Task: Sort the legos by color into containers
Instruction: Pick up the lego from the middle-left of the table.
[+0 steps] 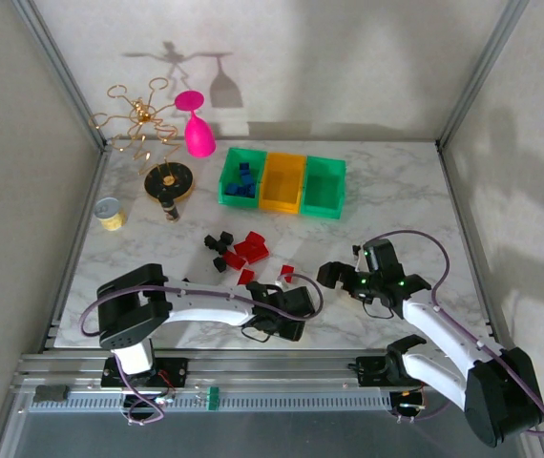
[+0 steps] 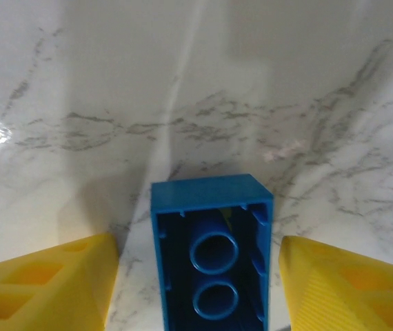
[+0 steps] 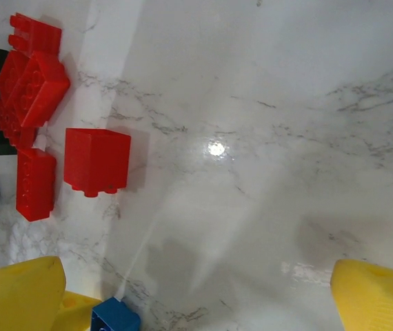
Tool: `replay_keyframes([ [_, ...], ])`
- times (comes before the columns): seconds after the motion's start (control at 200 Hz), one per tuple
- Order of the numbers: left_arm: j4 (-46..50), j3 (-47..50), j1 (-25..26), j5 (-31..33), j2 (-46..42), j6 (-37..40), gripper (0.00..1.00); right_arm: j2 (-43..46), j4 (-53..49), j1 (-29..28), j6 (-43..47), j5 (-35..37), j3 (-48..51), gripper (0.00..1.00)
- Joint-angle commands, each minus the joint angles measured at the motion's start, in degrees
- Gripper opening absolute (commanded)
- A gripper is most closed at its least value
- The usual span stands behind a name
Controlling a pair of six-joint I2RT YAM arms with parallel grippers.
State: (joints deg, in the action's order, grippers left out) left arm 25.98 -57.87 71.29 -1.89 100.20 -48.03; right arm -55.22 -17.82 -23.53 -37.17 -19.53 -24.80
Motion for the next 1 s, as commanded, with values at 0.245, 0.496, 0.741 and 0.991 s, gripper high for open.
replay_keyframes([
  [0.245,-0.6,-0.7,0.5,0.5,2.0,-0.6,0.49,0.2,0.2,-0.3,-0.7,0.5,0.9,0.99],
  [0.496,0.9,-1.0,0.5,2.1,0.6,-0.4,0.34,0.0,0.8,-0.2,-0.7,0.5,0.8,0.99],
  [0.741,3.6,-2.7,0.2,4.4,-1.5,-0.1,0.31,0.5,2.4,-0.3,0.4,-1.0,-0.2,0.99],
  [0.991,7.7,-4.3,-2.8,9.1,-7.4,0.9,0.31,0.1,8.0,-0.7,1.2,-4.9,-2.4,0.99],
])
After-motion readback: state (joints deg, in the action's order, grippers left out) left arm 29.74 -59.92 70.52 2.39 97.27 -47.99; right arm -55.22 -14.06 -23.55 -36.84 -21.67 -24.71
